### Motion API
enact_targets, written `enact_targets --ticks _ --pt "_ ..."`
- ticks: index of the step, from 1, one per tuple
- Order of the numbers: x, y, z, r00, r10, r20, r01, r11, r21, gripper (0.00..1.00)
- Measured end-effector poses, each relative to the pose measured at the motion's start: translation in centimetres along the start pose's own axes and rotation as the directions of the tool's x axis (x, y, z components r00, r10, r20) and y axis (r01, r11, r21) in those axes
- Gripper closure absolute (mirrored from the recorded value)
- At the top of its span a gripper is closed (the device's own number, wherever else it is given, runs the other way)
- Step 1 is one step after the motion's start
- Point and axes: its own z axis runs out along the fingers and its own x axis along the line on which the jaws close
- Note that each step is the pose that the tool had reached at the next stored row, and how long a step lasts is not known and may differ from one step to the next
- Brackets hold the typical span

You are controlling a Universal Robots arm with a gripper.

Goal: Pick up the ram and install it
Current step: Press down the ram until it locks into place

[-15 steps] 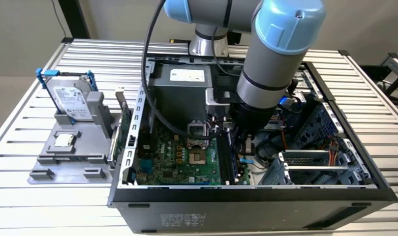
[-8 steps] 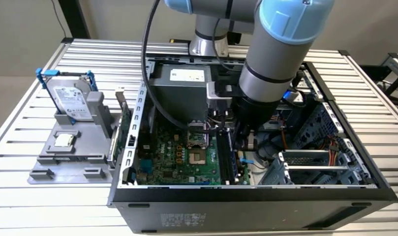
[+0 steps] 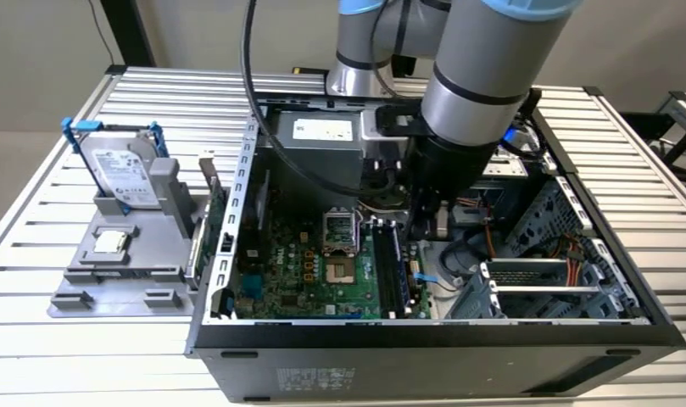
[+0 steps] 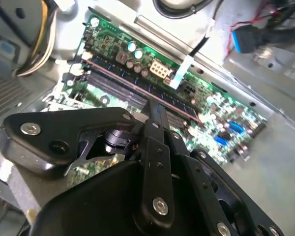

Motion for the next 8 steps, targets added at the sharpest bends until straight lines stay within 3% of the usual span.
enact_targets --ticks 3,8 --pt "-0.03 0.02 -1.25 1.0 0.0 -0.0003 0.0 1.0 0.0 1.0" --pt "-0.03 0.02 -1.28 1.0 0.001 0.0001 -0.001 1.0 0.0 1.0"
